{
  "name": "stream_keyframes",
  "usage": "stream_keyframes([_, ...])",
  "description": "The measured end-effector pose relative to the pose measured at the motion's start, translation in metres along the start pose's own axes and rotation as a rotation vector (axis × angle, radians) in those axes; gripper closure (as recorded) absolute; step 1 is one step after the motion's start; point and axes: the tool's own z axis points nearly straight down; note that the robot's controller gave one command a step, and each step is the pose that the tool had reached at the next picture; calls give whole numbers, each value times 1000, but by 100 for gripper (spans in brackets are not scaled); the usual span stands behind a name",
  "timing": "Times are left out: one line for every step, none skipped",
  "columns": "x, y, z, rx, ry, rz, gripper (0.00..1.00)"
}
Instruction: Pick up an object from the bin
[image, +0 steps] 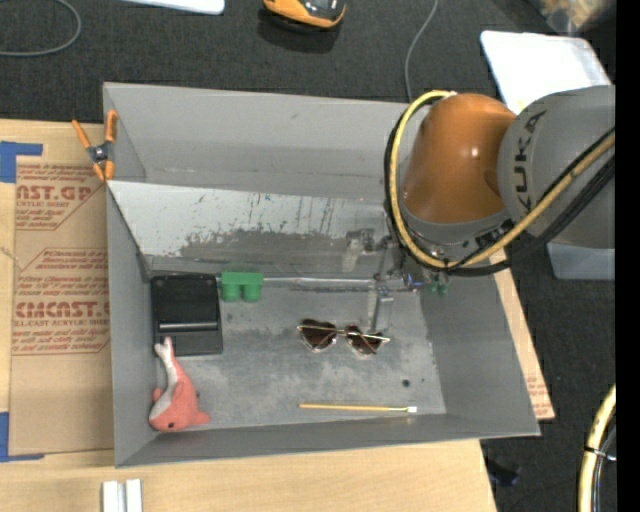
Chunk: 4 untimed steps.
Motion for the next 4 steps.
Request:
stream_keyframes([-3, 4, 23, 0, -5, -47, 0])
stream_keyframes([-8, 14, 95, 0, -5, -43, 0])
stream_keyframes([-2, 5, 103, 0, -17, 28, 100])
stream_keyframes([-2, 5, 103, 0, -17, 28, 100])
